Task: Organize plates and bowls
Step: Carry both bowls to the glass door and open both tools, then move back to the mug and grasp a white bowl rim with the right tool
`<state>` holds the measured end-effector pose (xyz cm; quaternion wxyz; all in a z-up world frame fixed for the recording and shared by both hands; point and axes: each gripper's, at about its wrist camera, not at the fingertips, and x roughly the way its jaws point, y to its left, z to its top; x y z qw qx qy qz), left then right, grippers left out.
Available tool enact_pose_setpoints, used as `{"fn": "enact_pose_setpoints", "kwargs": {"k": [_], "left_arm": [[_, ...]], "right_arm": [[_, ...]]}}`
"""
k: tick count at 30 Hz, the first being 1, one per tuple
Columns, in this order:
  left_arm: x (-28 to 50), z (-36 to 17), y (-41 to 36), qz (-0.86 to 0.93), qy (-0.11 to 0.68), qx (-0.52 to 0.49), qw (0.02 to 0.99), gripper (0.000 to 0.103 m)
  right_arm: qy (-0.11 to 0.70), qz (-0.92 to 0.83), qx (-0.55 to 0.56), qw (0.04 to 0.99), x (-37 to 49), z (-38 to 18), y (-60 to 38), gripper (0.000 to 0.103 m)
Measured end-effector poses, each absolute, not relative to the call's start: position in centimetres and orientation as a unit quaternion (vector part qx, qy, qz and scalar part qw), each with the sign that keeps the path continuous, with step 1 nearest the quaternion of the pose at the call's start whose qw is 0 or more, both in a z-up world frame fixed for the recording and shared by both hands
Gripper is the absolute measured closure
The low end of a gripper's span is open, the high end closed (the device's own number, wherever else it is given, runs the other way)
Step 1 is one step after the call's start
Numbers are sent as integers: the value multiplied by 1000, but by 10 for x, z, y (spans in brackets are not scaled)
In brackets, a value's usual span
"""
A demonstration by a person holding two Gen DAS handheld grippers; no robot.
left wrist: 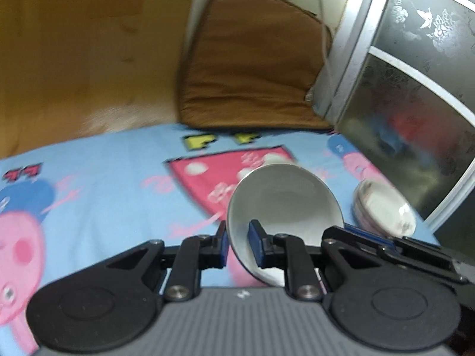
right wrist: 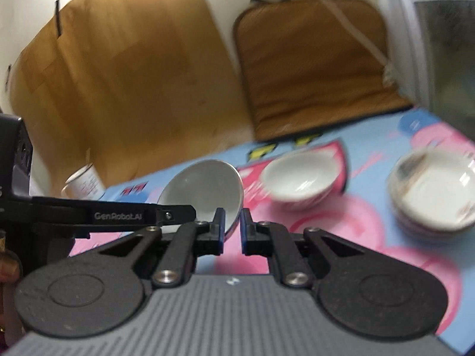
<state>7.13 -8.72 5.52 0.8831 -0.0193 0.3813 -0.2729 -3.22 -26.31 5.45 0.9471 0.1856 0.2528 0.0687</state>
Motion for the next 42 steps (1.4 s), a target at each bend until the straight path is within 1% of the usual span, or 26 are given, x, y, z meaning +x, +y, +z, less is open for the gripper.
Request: {"fn": "enact_pose_setpoints", "kwargs": {"k": [5, 10, 15, 17, 18, 19, 23, 25, 27, 32, 37, 40, 42], "left_arm": [[97, 57, -130, -280, 380, -4, 881, 85], [119, 46, -158, -272, 390, 9, 880, 84], [125, 37, -168, -258, 386, 26, 886, 84], [124, 38, -169, -255, 375, 34, 891, 81], [123, 39, -171, -253, 369, 41, 893, 80], [122, 39, -172, -253, 366, 45, 894, 79], [123, 38, -173, -250, 366, 47, 895, 78], [123, 39, -169, -248, 366, 42, 896, 78], [121, 41, -164, -245, 364, 34, 898, 78], [112, 51, -141, -239, 350, 13, 906, 77], [96, 51, -102, -218, 341, 3, 914, 75], [84, 39, -70, -183, 349, 11, 919, 74], [78, 27, -49, -163, 364, 13, 917, 74]], "right_arm": [[232, 34, 179, 955, -17, 52, -288, 90], [237, 16, 185, 953, 4, 37, -305, 90], [238, 8, 177, 955, 11, 30, -308, 90], [233, 6, 172, 957, 9, 29, -308, 90], [232, 7, 171, 958, 10, 28, -308, 87], [231, 2, 169, 958, 11, 29, -307, 86], [232, 1, 176, 957, 15, 25, -309, 85], [234, -6, 180, 955, 15, 23, -311, 83], [228, -12, 195, 954, 12, 24, -315, 73], [201, -24, 203, 958, -1, 33, -316, 73], [182, 3, 190, 965, -13, 46, -297, 73], [201, 46, 179, 962, -14, 46, -273, 73], [237, 89, 181, 950, -9, 39, -252, 72]]}}
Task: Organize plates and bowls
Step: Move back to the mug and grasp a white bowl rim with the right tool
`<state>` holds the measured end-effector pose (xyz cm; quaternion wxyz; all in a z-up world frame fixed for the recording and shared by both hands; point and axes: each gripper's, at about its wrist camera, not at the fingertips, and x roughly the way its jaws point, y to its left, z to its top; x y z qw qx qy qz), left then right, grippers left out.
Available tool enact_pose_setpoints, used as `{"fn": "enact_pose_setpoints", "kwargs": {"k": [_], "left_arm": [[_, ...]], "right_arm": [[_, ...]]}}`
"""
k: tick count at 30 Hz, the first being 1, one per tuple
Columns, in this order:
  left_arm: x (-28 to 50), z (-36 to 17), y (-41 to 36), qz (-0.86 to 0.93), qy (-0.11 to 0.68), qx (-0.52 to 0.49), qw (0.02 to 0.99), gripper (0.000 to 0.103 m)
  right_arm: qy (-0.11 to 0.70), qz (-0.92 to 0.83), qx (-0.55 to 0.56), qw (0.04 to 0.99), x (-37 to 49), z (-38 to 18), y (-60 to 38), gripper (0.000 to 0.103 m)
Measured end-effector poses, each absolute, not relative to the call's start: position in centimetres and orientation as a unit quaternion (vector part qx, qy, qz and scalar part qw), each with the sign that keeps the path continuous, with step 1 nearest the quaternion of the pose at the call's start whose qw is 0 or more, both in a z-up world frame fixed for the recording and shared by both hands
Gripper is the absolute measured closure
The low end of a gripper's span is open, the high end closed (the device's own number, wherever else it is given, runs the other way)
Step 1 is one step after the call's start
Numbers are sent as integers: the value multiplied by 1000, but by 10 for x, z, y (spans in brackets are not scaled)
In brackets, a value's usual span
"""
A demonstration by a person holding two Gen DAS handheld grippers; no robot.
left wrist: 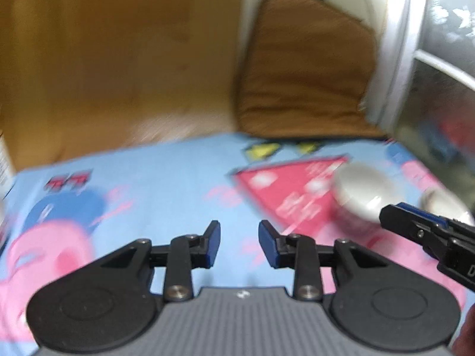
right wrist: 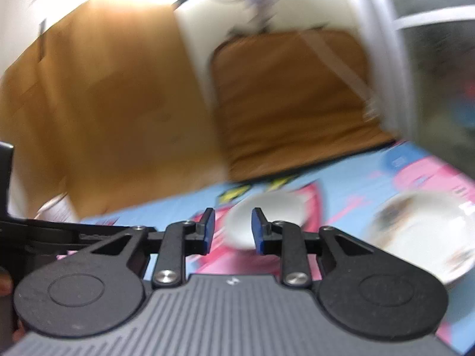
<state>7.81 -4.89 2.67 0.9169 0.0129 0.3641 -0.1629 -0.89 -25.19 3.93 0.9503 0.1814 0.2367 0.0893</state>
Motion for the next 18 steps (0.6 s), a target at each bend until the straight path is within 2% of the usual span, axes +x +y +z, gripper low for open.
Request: {"fn": "enact_pose_setpoints", "kwargs": {"k": [3, 5, 6, 18], "left_arm": [[68, 6, -15, -133, 392, 11, 910, 75], [57, 5, 8, -118, 380, 6, 917, 68], [54, 6, 19, -108, 380, 3, 919, 68], [47, 22, 172, 48, 324, -75, 942, 68]], "right_arm": [[298, 147, 187, 924, 1, 24, -220, 72], [329, 177, 182, 910, 6, 16, -197, 72], [340, 192, 175, 904, 9, 15, -185, 72], [406, 279, 145, 858, 37, 22, -84, 72]]}}
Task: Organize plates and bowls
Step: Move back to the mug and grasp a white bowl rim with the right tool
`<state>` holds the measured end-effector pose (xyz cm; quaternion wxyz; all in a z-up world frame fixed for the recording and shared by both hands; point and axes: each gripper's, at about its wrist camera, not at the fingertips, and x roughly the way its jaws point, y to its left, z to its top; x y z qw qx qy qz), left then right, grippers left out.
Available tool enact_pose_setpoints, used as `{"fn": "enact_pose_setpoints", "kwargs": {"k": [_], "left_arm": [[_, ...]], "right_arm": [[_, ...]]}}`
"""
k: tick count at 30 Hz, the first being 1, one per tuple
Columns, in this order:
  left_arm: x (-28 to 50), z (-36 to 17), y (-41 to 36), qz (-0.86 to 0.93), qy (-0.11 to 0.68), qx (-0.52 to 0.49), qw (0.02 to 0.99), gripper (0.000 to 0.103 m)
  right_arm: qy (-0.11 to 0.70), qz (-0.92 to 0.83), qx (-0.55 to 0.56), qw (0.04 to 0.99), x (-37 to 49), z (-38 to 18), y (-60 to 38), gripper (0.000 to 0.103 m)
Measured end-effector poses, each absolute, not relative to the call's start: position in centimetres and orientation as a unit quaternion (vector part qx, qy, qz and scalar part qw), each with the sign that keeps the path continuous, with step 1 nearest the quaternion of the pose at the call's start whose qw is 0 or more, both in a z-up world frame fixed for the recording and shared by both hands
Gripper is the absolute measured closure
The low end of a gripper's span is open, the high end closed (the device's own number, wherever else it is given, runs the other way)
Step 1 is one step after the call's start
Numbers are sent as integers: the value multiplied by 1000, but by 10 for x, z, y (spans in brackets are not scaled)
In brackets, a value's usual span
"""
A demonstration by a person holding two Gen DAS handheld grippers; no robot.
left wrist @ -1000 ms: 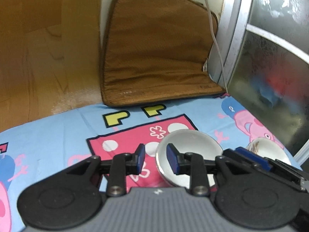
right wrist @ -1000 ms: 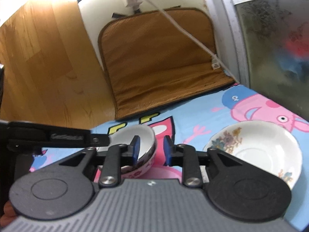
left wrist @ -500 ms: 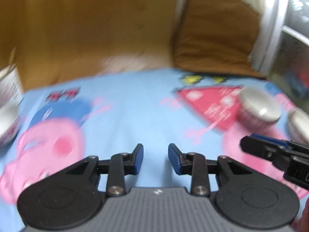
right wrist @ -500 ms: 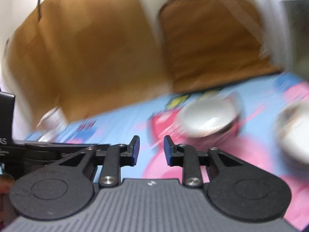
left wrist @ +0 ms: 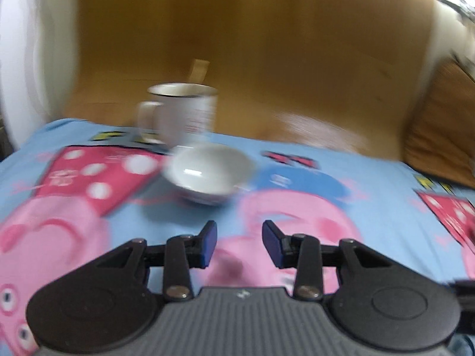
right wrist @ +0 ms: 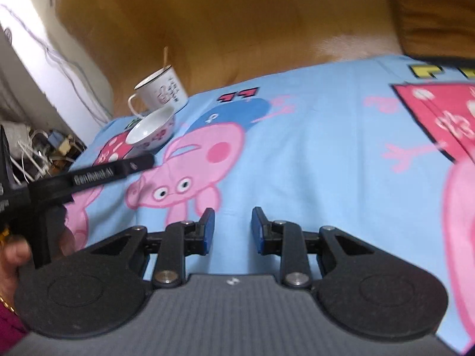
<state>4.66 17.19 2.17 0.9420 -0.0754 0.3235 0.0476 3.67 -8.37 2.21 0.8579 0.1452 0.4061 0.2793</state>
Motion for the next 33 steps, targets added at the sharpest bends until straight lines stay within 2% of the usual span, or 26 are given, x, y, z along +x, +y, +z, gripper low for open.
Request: {"fn": "enact_pose_setpoints", "kwargs": {"k": [8, 16, 23, 25, 27, 30, 33], "left_arm": [[46, 3, 248, 126, 309, -174, 926, 68], [40, 2, 263, 119, 308, -208, 921, 68], [41, 0, 265, 107, 307, -220, 920, 68], [40, 0, 264, 104, 306, -221, 920, 68], [39, 1, 265, 104, 305, -221, 920, 67], [39, 0, 266, 102, 304, -227, 919, 67], [38, 2, 265, 84, 296, -229, 923, 67]], "right_arm": [[432, 304, 147, 836, 68, 35, -28, 72], [455, 279, 227, 814, 135, 43, 16, 72], [482, 264, 227, 804, 166, 35, 46, 72], [496, 261, 227, 797, 170, 29, 48, 75], [502, 259, 226, 794, 171, 25, 47, 88], [500, 261, 222, 795, 165, 26, 39, 94], [498, 268, 222, 795, 155, 33, 22, 96]]}}
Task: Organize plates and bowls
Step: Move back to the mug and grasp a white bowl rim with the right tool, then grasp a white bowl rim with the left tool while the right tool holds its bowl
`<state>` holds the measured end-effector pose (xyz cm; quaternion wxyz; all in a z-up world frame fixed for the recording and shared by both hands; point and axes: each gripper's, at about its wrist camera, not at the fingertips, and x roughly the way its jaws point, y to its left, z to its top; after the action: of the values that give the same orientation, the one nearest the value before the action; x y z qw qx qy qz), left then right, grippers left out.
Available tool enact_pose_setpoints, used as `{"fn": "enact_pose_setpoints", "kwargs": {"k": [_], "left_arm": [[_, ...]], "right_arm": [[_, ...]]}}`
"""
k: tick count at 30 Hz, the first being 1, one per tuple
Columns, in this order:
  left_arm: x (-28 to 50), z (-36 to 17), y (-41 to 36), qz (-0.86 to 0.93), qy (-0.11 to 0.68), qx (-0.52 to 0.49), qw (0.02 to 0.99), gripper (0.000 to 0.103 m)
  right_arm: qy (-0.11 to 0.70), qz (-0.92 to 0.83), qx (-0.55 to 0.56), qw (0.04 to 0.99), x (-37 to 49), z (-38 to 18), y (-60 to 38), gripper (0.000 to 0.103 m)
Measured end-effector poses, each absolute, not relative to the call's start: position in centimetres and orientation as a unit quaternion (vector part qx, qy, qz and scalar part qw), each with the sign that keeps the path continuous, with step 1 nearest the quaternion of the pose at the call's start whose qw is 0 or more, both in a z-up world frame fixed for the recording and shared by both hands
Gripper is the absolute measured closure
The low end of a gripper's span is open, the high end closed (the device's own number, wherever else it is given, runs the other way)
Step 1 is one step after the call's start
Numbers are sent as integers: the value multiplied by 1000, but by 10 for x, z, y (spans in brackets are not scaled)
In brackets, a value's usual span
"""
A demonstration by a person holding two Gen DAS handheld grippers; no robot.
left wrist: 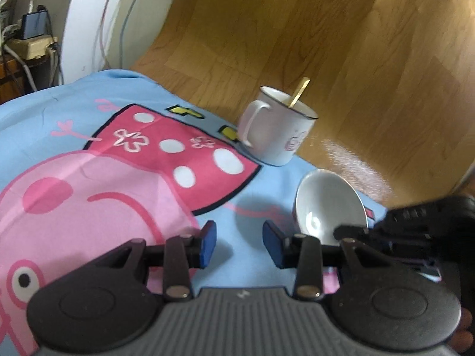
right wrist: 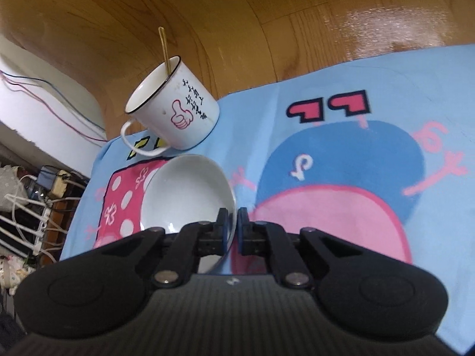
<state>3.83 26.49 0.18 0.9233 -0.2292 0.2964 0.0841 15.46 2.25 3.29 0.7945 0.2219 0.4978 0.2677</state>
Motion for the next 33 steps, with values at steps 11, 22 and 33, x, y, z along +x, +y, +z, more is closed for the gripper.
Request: {"fn": "enact_pose_setpoints", "kwargs": {"k": [11, 22, 33], "left_arm": [[31, 15, 187, -105, 288, -156, 939, 65], [12, 25, 102, -167, 323, -106, 925, 65], [17, 29, 88, -127, 338, -84, 929, 65]], "right_arm": [[493, 248, 220, 805, 83, 41, -83, 94], [462, 211, 242, 827, 45, 44, -133, 88], [303, 174, 174, 921, -1, 60, -143, 63]]}}
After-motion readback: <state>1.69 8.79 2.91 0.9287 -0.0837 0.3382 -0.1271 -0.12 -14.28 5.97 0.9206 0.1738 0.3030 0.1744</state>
